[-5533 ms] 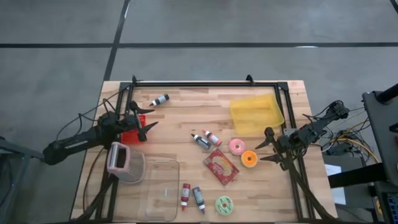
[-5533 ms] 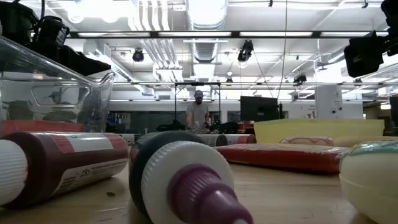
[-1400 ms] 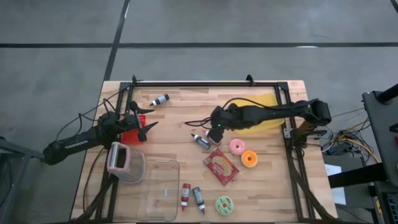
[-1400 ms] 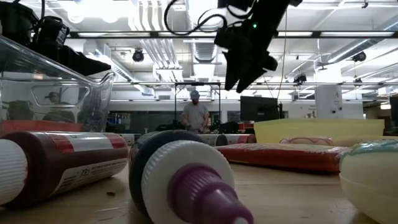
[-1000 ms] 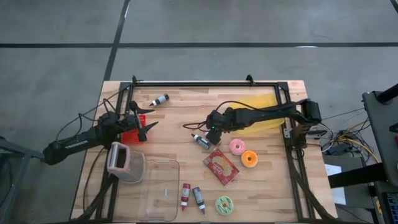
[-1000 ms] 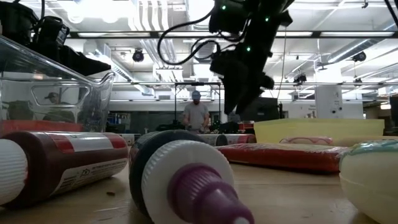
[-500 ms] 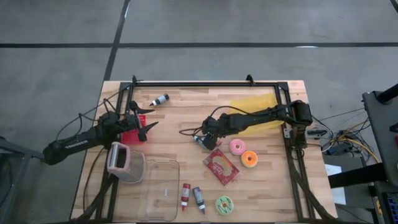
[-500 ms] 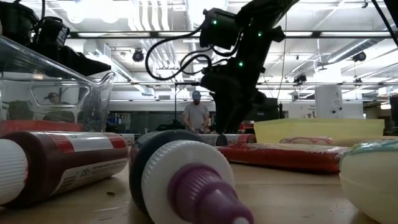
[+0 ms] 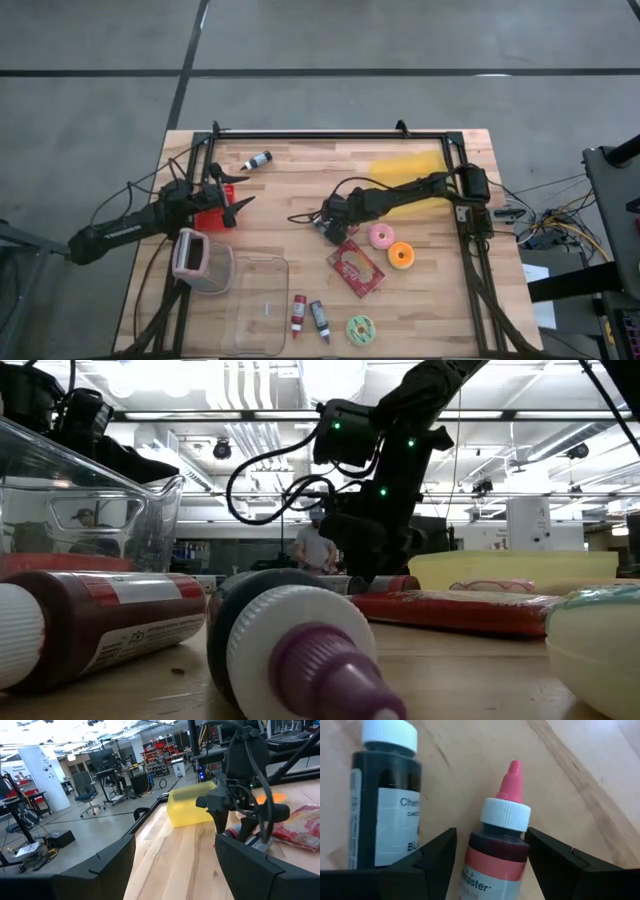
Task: Pick & Place Food Item
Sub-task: Put the pink food coloring bottle into the yellow bin
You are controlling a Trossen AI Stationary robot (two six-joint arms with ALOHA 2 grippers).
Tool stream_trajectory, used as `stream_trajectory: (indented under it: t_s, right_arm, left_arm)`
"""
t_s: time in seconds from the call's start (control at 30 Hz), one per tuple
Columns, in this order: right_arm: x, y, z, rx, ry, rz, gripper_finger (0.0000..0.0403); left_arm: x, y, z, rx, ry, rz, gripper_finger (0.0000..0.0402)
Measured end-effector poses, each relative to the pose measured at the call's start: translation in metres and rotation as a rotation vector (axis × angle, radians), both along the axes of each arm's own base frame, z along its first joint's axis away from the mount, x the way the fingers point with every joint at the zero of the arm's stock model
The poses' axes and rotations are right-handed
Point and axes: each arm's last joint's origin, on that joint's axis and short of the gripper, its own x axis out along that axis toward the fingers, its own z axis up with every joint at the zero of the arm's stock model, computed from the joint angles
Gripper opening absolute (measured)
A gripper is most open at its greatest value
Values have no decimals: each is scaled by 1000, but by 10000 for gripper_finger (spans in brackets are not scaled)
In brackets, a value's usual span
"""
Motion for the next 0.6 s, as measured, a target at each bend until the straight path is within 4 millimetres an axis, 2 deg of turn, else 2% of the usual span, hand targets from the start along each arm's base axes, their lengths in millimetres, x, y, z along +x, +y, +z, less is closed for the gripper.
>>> stream_trajectory:
  t_s: [0.27, 0.6]
  right_arm:
    - [-1, 0, 2, 13, -10, -34, 227]
    - [-2, 0, 0, 16, -8, -47, 157]
  left_arm:
    - [0, 0, 0, 0, 0, 1, 278]
    - [0, 0, 0, -1, 3, 0, 278]
